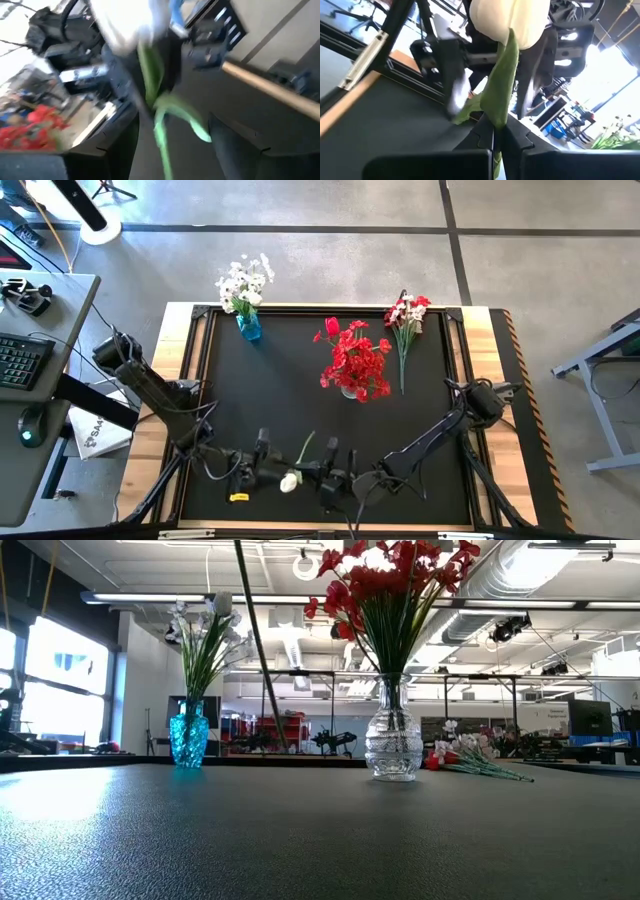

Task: Sort flowers into vase by color
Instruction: Put the white flower into the blue vase

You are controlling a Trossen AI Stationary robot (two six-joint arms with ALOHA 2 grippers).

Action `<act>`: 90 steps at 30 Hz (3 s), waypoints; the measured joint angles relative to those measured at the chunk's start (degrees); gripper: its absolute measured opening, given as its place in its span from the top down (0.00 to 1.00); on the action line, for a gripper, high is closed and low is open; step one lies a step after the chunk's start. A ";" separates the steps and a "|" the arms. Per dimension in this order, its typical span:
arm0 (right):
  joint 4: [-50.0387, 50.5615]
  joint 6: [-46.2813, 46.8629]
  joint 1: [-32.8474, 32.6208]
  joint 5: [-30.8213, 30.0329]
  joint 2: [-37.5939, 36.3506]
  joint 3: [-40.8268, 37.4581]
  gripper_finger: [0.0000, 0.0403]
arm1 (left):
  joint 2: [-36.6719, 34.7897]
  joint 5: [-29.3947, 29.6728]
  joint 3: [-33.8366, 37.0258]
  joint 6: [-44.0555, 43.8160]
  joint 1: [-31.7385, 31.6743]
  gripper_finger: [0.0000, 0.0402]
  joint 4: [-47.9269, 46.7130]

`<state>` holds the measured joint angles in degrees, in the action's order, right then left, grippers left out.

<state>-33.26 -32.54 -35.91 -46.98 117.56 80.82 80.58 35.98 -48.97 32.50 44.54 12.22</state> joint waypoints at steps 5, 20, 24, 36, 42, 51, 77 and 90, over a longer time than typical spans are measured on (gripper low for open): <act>0.02 0.54 -0.26 0.25 -0.02 0.00 1.00 | 0.00 2.86 0.02 1.16 1.20 0.44 -0.51; 0.14 -2.92 -2.05 0.15 -2.72 0.02 1.00 | -0.28 0.39 0.04 1.17 2.30 0.44 2.84; 3.33 3.41 0.32 11.53 -2.64 0.02 1.00 | -0.27 -9.55 0.04 0.06 0.08 0.44 6.69; 6.52 11.96 4.16 19.20 -2.58 0.02 1.00 | -0.26 -19.31 0.04 -2.57 -4.13 0.51 10.44; 6.52 12.07 4.16 19.23 -2.58 0.02 1.00 | -0.26 -20.71 0.04 -7.06 -5.75 0.62 10.44; 6.75 11.61 4.16 19.41 -2.58 0.02 1.00 | -0.24 -21.09 0.04 -7.38 -5.92 0.82 9.28; 41.13 41.18 -4.82 -16.09 -7.63 0.02 0.54 | -10.68 39.01 -14.86 -40.03 -0.62 1.00 -51.50; 52.74 54.30 -4.28 -16.66 -7.58 0.02 0.62 | -41.89 48.59 -5.17 -60.97 -19.20 1.00 -67.33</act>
<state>19.49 21.76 -40.19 -63.64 109.97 80.84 38.69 84.57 -54.14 -28.47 25.34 -55.11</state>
